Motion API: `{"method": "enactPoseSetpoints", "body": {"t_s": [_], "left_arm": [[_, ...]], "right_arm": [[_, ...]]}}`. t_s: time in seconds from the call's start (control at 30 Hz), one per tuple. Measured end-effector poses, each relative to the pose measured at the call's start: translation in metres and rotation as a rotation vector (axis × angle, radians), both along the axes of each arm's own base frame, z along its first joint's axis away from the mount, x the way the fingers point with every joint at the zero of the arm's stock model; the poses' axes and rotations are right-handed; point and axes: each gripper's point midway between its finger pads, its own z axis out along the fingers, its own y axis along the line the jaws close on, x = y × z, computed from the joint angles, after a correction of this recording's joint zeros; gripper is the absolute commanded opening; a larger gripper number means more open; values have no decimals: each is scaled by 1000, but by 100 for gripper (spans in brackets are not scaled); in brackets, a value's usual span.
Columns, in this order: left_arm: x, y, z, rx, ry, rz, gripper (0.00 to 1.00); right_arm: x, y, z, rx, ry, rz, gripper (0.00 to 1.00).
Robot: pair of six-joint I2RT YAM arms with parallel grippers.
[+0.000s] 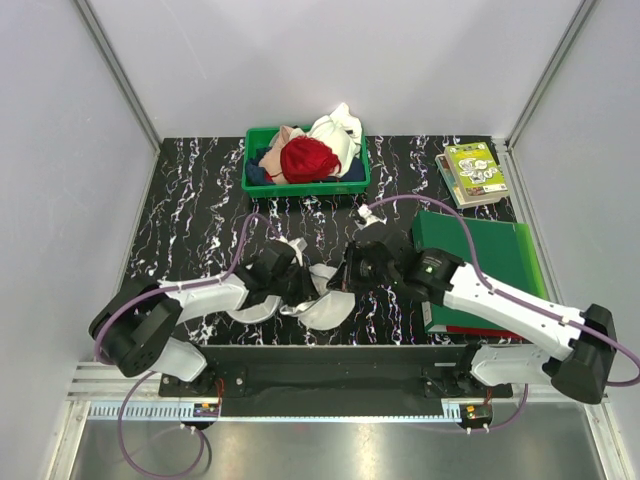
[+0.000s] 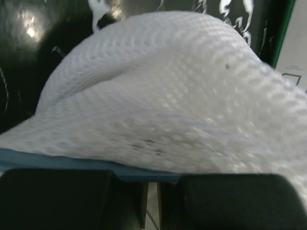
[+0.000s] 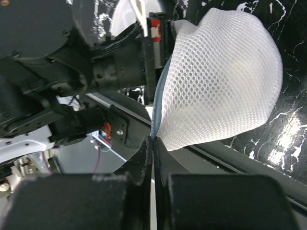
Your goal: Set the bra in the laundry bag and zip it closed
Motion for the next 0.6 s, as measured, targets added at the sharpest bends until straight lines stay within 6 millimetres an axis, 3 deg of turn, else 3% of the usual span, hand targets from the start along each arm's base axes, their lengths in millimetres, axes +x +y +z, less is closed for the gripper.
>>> {"method": "enactPoseSetpoints", "body": {"t_s": [0.1, 0.2, 0.23, 0.27, 0.33, 0.37, 0.5, 0.6], "left_arm": [[9, -4, 7, -3, -36, 6, 20], [19, -1, 10, 26, -79, 22, 33], [20, 1, 11, 40, -89, 26, 40], [21, 3, 13, 50, -99, 24, 54], [22, 7, 22, 68, -125, 17, 66], [22, 9, 30, 73, -144, 14, 74], [25, 20, 84, 61, -267, 21, 88], [24, 33, 129, 45, -360, 54, 93]], "right_arm": [[-2, -5, 14, 39, -15, -20, 0], [-5, -11, 25, 69, -23, -36, 0], [-7, -13, 27, 74, -23, -38, 0], [-8, -15, 29, 77, -22, -40, 0], [-11, -19, 32, 79, -24, -43, 0], [-11, -22, 33, 76, -26, -47, 0], [-10, -24, 34, 74, -34, -57, 0], [-9, -26, 29, 62, -34, -64, 0]]}}
